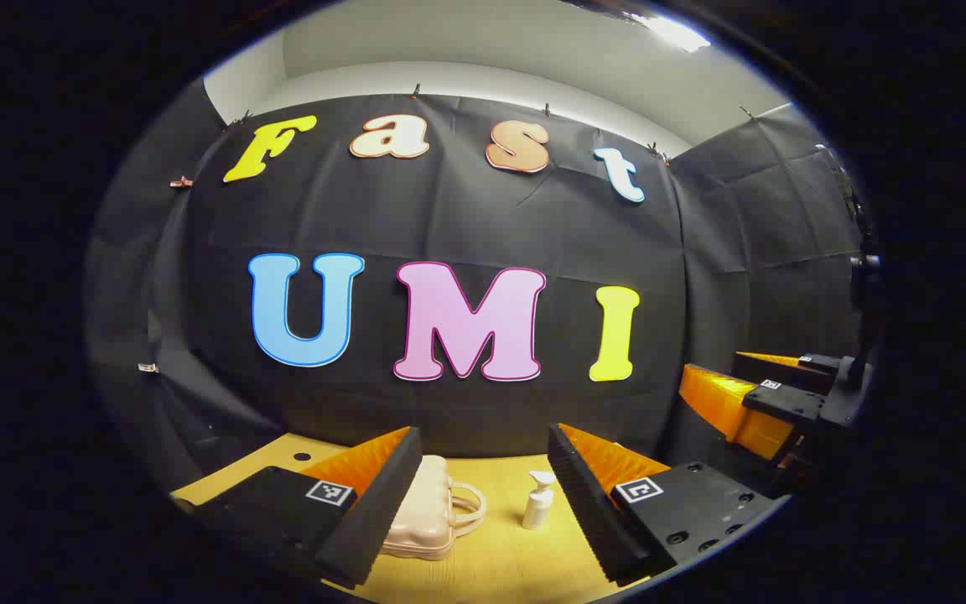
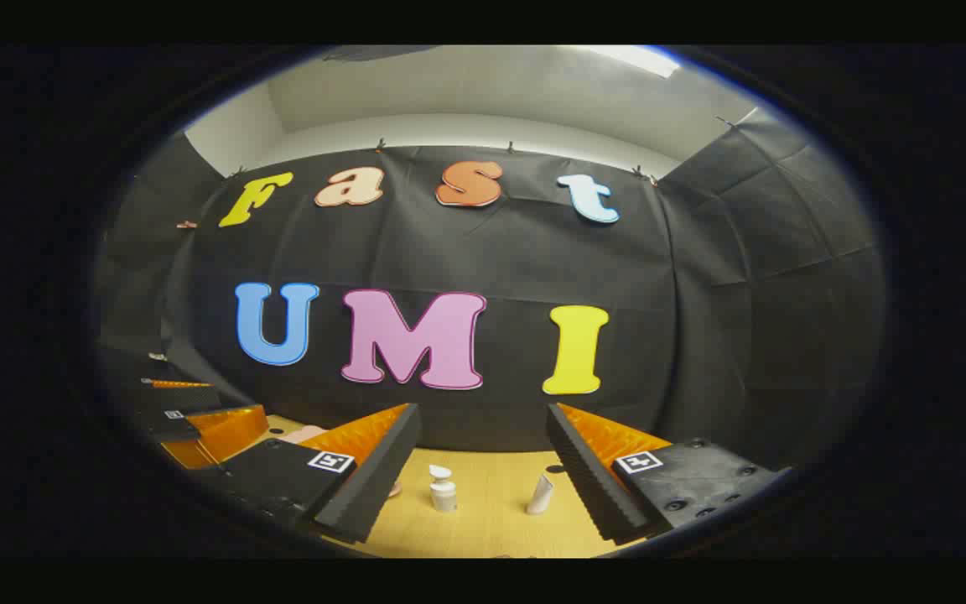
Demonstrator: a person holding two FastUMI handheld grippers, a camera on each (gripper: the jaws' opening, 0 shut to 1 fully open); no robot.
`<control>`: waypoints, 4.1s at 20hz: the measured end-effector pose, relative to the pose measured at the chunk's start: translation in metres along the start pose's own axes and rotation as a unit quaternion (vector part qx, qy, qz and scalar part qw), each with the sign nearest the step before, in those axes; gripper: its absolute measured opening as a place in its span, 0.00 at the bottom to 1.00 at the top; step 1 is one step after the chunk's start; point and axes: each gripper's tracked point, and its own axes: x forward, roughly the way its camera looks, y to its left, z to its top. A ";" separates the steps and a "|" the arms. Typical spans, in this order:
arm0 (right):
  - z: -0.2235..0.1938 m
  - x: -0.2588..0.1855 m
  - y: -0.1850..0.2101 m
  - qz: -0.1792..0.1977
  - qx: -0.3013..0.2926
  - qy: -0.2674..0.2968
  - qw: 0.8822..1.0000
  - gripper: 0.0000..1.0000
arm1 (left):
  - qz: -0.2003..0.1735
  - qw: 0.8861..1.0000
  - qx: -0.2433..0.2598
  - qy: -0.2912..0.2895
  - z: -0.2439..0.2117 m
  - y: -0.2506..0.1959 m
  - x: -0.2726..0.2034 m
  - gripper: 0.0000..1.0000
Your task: First open the suitcase, pack the skin care products into it, and then close the suitcase.
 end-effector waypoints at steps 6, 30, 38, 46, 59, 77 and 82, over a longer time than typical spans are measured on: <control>0.004 -0.001 0.001 0.005 -0.008 -0.007 1.000 0.96 | 0.005 1.000 0.003 -0.004 -0.001 0.005 0.003 0.98; -0.005 0.012 -0.021 0.028 -0.016 -0.002 0.999 0.97 | -0.041 0.993 0.023 0.109 -0.058 -0.006 0.090 0.98; -0.009 0.032 -0.054 0.010 -0.013 -0.010 1.000 0.97 | -0.131 0.948 0.013 0.288 -0.172 -0.015 0.173 0.98; -0.058 0.047 -0.093 -0.017 -0.047 0.037 0.998 0.97 | -0.182 0.903 0.035 0.388 -0.259 -0.028 0.223 0.95; -0.100 0.058 -0.111 -0.034 -0.032 0.082 0.996 0.97 | -0.104 0.859 0.099 0.492 -0.346 -0.016 0.248 0.75; -0.110 0.058 -0.098 -0.022 -0.011 0.083 0.996 0.97 | -0.062 0.840 0.126 0.525 -0.363 0.020 0.252 0.07; -0.107 0.058 -0.090 -0.018 -0.007 0.082 0.996 0.97 | -0.076 0.865 0.069 0.491 -0.342 0.007 0.254 0.06</control>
